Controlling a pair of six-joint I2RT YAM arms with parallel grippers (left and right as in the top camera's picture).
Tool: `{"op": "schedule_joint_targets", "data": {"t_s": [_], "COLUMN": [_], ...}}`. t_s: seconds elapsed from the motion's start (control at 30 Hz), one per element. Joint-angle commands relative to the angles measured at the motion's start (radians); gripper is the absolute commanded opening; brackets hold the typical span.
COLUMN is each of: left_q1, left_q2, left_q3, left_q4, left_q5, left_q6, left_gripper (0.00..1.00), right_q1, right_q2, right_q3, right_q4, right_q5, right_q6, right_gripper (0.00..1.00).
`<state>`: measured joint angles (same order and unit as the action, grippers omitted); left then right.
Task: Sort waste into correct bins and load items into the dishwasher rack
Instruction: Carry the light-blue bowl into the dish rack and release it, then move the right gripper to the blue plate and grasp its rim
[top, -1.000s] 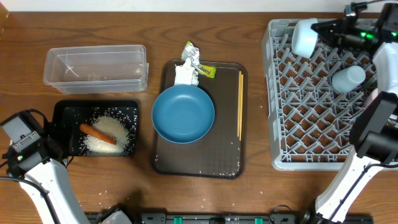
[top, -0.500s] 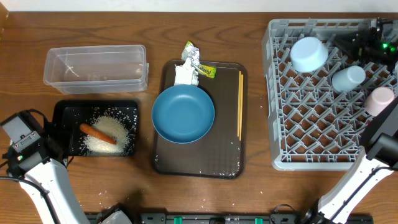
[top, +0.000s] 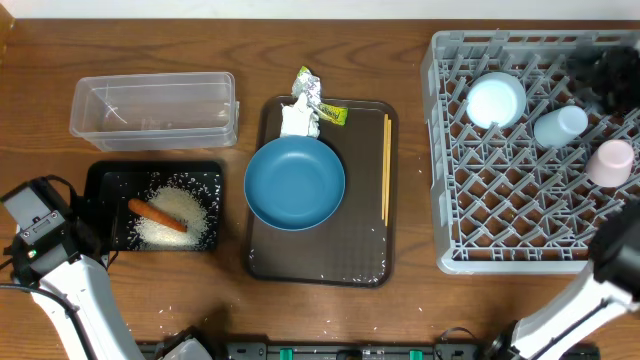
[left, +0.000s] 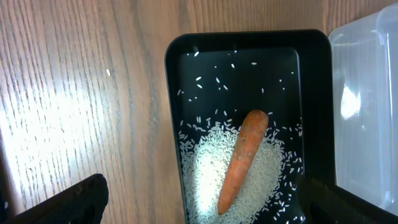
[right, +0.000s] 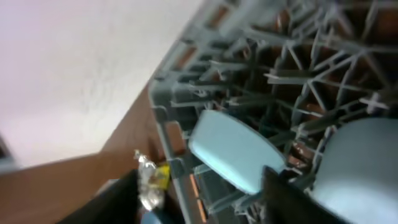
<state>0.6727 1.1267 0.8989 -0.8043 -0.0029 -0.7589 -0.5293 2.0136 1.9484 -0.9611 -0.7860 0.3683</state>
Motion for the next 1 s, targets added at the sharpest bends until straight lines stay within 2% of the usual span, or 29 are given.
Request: {"op": "schedule_joint_targets", "data": {"t_s": [0.0, 0.1, 0.3, 0.5, 0.57, 0.8, 0.97], "left_q1": [0.004, 0.004, 0.004, 0.004, 0.004, 0.004, 0.004], "left_q2": [0.003, 0.003, 0.003, 0.003, 0.003, 0.003, 0.003], "left_q3": [0.021, 0.021, 0.021, 0.021, 0.021, 0.021, 0.021], "left_q4": [-0.003, -0.003, -0.003, -0.003, -0.003, -0.003, -0.003], "left_q5": [-0.005, -0.005, -0.005, -0.005, -0.005, -0.005, -0.005], "left_q6": [0.002, 0.002, 0.002, 0.002, 0.002, 0.002, 0.002], "left_gripper": [0.98, 0.98, 0.98, 0.98, 0.98, 0.98, 0.98], "right_q1": [0.084, 0.184, 0.502, 0.829, 0.929, 1.199, 1.327], "right_q2": [-0.191, -0.270, -0.300, -0.214, -0.167, 0.018, 0.132], "right_q3": [0.014, 0.014, 0.005, -0.027, -0.027, -0.027, -0.027], "right_q4": [-0.021, -0.047, -0.084, -0.081, -0.071, -0.064, -0.055], "right_q5": [0.145, 0.209, 0.350, 0.436, 0.436, 0.469, 0.472], "right_q6": [-0.077, -0.110, -0.187, -0.187, -0.209, -0.257, -0.274], "right_gripper": [0.82, 0.91, 0.99, 0.99, 0.95, 0.88, 0.84]}}
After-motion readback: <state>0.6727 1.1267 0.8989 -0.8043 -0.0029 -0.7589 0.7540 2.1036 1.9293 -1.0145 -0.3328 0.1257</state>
